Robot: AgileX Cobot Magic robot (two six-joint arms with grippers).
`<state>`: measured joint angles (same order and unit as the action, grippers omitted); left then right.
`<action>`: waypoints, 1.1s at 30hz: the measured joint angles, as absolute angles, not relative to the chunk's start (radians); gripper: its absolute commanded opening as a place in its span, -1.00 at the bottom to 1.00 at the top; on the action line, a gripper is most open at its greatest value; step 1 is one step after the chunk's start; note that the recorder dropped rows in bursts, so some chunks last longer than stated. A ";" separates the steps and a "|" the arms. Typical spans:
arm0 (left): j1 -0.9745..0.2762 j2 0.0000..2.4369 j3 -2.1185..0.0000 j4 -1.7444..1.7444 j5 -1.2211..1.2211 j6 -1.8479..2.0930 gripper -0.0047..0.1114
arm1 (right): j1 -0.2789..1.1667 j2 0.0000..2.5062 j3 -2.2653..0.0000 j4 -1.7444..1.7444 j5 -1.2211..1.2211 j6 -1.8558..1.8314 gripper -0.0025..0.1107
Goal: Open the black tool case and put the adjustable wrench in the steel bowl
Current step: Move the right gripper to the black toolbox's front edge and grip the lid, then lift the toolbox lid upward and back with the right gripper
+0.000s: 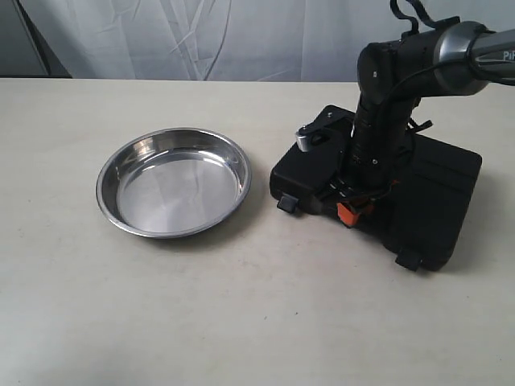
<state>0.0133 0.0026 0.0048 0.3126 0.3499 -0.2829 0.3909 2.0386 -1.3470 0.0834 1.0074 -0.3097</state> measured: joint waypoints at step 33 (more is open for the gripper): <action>0.013 0.003 0.005 0.313 0.350 -0.283 -0.92 | 0.392 1.544 -1.348 -0.266 1.096 -0.141 -0.96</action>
